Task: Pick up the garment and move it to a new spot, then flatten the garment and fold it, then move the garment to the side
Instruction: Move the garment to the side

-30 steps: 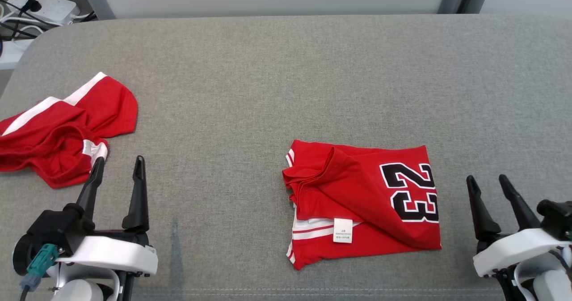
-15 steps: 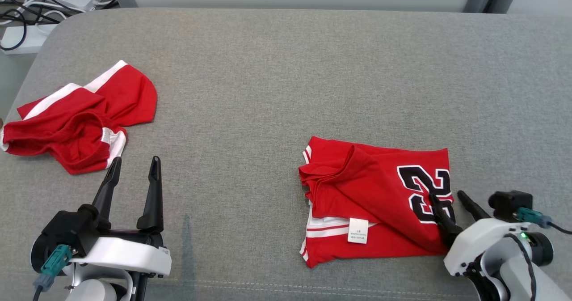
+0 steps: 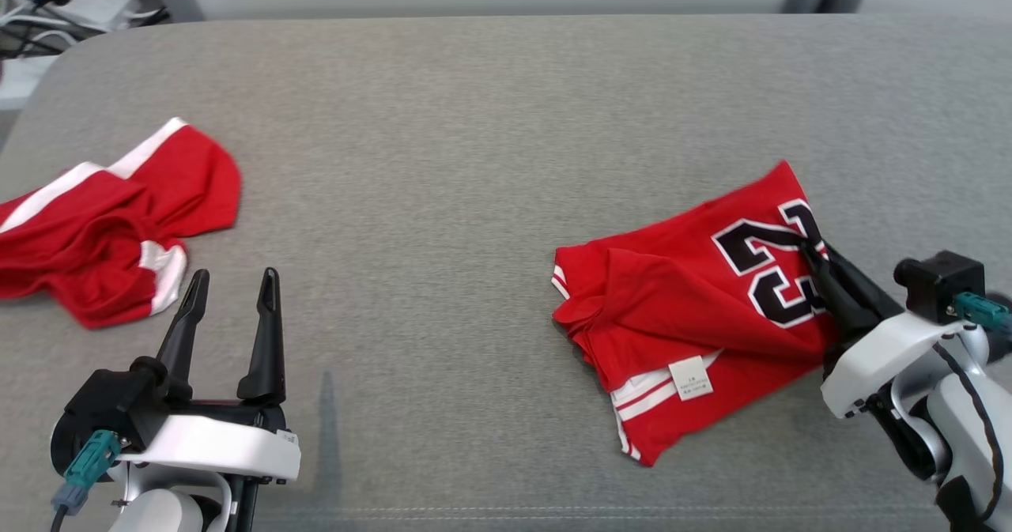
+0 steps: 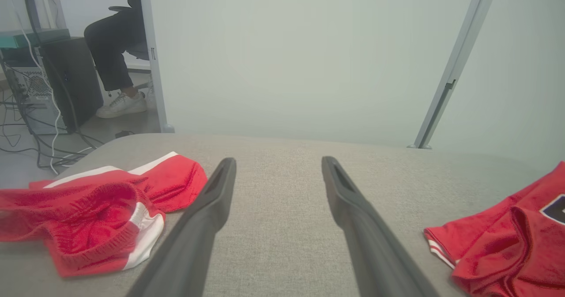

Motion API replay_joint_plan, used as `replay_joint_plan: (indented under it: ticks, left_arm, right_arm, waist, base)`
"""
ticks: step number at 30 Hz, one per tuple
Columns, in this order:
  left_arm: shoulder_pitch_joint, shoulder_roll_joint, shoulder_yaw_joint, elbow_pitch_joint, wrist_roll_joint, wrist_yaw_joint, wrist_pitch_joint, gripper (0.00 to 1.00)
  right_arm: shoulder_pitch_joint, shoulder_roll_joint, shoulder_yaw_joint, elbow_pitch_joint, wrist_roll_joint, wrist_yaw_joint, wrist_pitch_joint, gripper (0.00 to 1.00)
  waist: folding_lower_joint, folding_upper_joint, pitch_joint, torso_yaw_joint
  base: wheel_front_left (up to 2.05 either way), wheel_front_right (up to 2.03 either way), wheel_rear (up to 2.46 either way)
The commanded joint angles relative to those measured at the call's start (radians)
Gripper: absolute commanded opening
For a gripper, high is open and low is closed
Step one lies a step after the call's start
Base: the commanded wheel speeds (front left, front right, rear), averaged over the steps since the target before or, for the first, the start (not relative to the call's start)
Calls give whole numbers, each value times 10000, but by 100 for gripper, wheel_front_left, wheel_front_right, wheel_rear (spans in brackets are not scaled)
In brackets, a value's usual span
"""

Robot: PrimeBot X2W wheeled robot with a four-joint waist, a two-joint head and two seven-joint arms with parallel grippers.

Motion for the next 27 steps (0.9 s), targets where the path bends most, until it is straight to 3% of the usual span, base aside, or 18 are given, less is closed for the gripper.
replay_joint_plan:
  ticks: [1,8,14,20,27]
  left_arm:
    - [-476,250,445,-238,140,-85,-87,100]
    - [-543,256,445,-217,181,-106,-87,100]
    - [-713,383,439,-334,248,-106,-38,100]
    - [-1182,497,276,-643,405,-159,195,100]
    - [-2373,478,-304,-904,746,-552,569,100]
  right_arm:
    - [-105,-328,194,-624,-365,0,-227,0]
    - [-117,-846,253,-2309,-1467,0,-360,0]
    - [-885,-1026,821,-2668,-1629,0,-333,0]
    - [-2442,-1227,1450,-1674,-1217,0,-367,0]
    - [-3867,-1850,1563,631,-537,0,-435,0]
  waist:
    - [0,0,60,-424]
    - [0,0,118,-1724]
    - [0,0,300,-2707]
    - [0,0,907,-3205]
    - [0,0,2092,-2896]
  base:
    - [0,0,0]
    - [0,0,0]
    - [0,0,0]
    - [0,0,0]
    - [0,0,0]
